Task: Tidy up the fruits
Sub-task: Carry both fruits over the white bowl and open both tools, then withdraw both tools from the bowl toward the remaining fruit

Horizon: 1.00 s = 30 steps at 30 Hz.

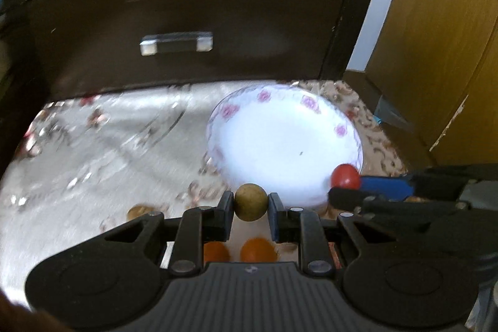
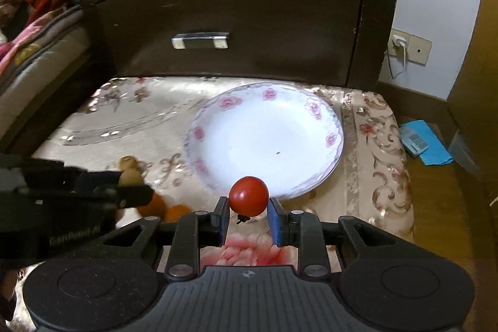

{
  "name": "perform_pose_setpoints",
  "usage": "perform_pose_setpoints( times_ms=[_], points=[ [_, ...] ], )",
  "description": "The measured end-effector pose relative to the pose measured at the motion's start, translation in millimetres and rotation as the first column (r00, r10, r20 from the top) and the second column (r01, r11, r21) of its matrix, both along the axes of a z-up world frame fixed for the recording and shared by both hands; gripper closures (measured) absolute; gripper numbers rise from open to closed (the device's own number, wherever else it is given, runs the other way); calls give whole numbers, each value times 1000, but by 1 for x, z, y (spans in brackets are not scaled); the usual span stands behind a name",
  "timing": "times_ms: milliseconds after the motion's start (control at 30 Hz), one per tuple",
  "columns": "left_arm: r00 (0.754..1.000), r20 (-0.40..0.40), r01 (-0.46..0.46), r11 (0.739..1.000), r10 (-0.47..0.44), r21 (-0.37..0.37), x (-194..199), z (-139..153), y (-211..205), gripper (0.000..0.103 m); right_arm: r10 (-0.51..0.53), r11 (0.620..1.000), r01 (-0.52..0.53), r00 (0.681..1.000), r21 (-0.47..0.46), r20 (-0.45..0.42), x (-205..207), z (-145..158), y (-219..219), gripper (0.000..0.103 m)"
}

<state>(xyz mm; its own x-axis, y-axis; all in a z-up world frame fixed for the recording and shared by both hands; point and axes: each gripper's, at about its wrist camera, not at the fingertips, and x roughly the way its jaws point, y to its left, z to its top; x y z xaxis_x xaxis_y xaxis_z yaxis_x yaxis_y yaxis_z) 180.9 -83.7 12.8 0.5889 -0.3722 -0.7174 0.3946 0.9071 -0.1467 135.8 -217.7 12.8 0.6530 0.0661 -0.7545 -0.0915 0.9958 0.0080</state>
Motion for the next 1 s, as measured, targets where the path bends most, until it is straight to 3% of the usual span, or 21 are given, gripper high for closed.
perform_pose_setpoints(
  times_ms=[500, 1000],
  points=[
    [1000, 3, 26, 999, -26, 42, 31, -20, -23, 72, 3, 1000, -3, 1000, -6, 0, 31, -16, -12, 83],
    [1000, 20, 7, 1000, -8, 22, 29, -10, -16, 64, -18, 1000, 18, 1000, -8, 23, 34, -19, -21, 74]
  ],
)
